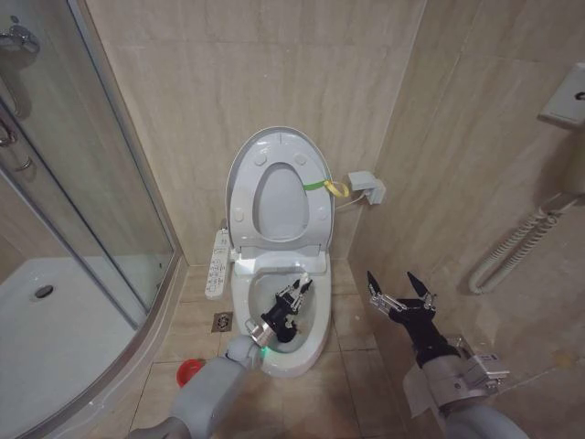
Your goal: Open the toilet lid, clean the toilet bowl with a toilet brush, close the toilet lid, and flush.
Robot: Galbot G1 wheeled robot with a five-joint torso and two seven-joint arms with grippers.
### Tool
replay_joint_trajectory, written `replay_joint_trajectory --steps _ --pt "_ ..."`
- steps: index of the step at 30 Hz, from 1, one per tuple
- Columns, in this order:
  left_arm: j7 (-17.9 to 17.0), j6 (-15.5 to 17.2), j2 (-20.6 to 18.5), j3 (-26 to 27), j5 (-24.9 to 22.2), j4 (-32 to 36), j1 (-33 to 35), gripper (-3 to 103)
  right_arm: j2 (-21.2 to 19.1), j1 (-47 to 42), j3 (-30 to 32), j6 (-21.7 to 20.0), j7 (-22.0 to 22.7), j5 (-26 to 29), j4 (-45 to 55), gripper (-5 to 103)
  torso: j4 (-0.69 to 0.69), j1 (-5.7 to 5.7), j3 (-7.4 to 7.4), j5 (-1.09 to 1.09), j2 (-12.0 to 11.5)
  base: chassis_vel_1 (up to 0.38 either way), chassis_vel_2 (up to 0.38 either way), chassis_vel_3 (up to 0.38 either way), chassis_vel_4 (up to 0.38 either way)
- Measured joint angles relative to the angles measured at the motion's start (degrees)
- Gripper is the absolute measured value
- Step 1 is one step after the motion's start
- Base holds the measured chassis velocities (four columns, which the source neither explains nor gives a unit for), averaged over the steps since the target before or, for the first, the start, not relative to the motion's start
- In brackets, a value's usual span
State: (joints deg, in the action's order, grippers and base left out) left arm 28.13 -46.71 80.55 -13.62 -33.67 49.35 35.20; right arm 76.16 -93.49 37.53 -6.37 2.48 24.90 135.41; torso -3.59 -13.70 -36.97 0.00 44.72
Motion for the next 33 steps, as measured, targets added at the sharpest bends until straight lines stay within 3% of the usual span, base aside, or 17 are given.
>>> replay_joint_trajectory --steps 6,11,18,23,27,33 --pt "0.0 0.0 1.5 -0.1 0.0 2.7 -0.9 20 0.0 0.0 0.0 0.0 0.0 0.0 0.0 100 -0.02 0.00 0.00 0.00 0.0 0.000 0.000 0.000 0.000" --pt "0.4 0.0 4.7 0.3 -0.5 -4.1 -1.7 20 0.0 0.0 0.0 0.0 0.0 0.0 0.0 100 -0.02 0.00 0.00 0.00 0.0 0.000 0.000 0.000 0.000" --pt "1.8 -0.1 4.9 0.5 -1.7 -8.0 -2.0 20 0.0 0.0 0.0 0.0 0.0 0.0 0.0 100 -0.02 0.00 0.01 0.00 0.0 0.000 0.000 0.000 0.000" --pt "0.0 1.5 0.9 -2.4 -2.1 1.6 0.7 20 0.0 0.0 0.0 0.0 0.0 0.0 0.0 100 0.01 0.00 0.01 0.01 0.0 0.000 0.000 0.000 0.000" --pt "-0.6 1.7 1.0 -3.0 -2.0 4.1 0.9 20 0.0 0.0 0.0 0.0 0.0 0.0 0.0 100 -0.01 0.00 0.01 0.00 0.0 0.000 0.000 0.000 0.000" --pt "1.0 0.1 3.4 -0.9 -1.0 -3.7 0.1 20 0.0 0.0 0.0 0.0 0.0 0.0 0.0 100 -0.03 0.00 0.01 -0.01 0.0 0.000 0.000 0.000 0.000"
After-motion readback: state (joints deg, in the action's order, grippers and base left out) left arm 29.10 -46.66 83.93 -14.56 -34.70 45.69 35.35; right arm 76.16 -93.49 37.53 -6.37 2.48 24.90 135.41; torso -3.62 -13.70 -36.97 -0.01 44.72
